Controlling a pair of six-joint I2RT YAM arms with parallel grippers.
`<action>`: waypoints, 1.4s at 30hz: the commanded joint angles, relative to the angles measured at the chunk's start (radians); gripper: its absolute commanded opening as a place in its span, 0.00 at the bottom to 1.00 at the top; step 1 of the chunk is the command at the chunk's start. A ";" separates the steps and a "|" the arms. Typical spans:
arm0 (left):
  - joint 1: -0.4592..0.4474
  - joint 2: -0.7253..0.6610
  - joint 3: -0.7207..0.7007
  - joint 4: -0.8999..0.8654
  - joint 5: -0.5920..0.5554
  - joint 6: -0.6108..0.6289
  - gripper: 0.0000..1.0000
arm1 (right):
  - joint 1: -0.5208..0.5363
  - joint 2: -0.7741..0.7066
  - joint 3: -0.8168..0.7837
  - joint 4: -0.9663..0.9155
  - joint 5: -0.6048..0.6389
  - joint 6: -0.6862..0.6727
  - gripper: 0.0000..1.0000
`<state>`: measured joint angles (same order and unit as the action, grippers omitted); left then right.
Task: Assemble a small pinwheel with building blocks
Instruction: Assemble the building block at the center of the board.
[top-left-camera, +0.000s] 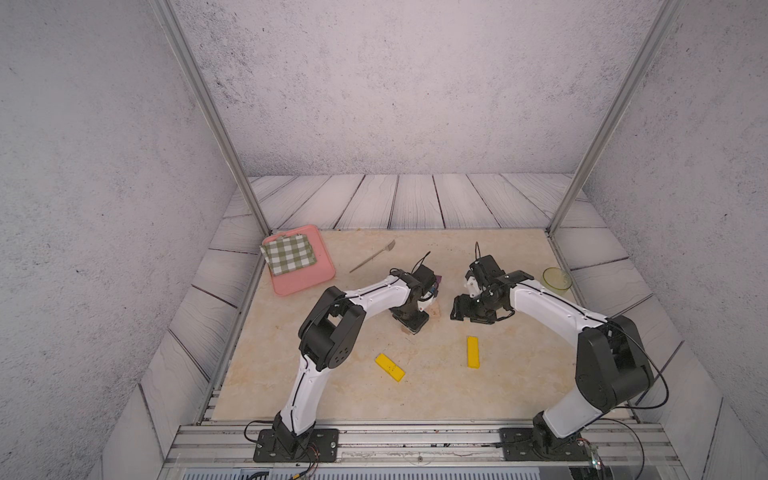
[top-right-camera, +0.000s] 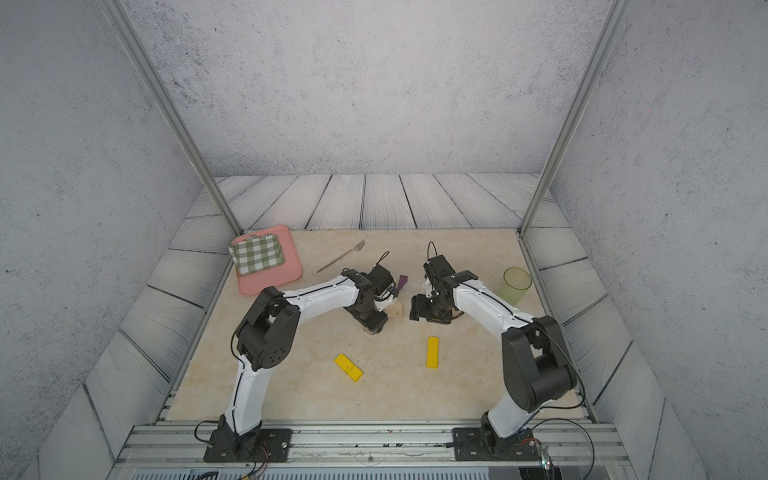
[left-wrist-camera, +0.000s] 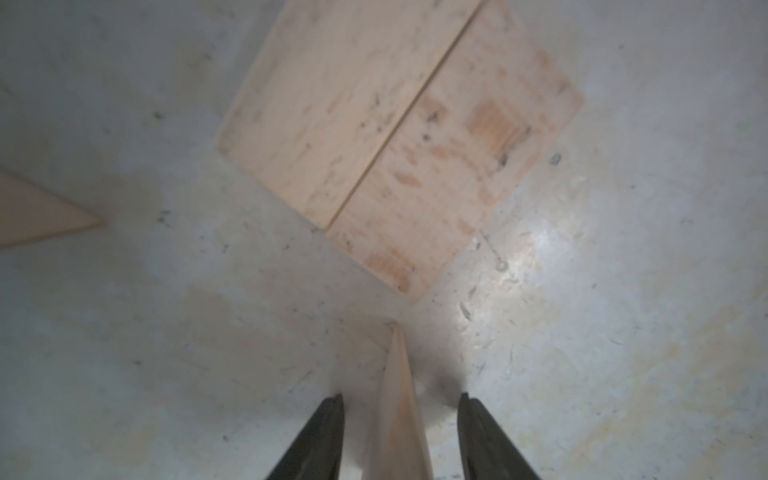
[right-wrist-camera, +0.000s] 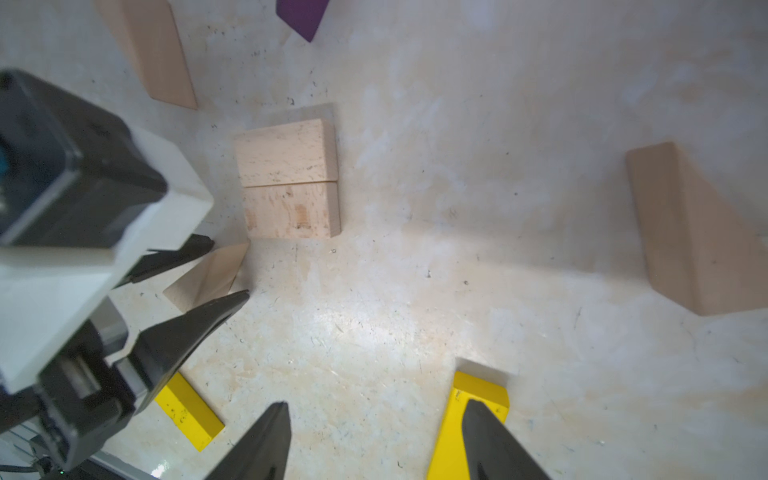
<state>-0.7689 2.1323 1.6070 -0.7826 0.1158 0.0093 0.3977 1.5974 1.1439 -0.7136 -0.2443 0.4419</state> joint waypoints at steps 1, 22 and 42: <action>0.001 -0.111 -0.015 0.038 -0.023 -0.049 0.53 | -0.002 -0.057 0.050 -0.048 0.031 -0.051 0.76; 0.323 -0.965 -0.738 0.401 -0.038 -0.410 0.66 | 0.124 0.343 0.508 -0.082 0.038 -0.178 0.99; 0.342 -1.120 -0.892 0.388 -0.006 -0.453 0.68 | 0.260 1.001 1.341 -0.436 0.236 -0.196 0.61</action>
<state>-0.4339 1.0286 0.7300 -0.3927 0.1001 -0.4332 0.6544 2.5210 2.4268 -1.0542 -0.0238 0.2531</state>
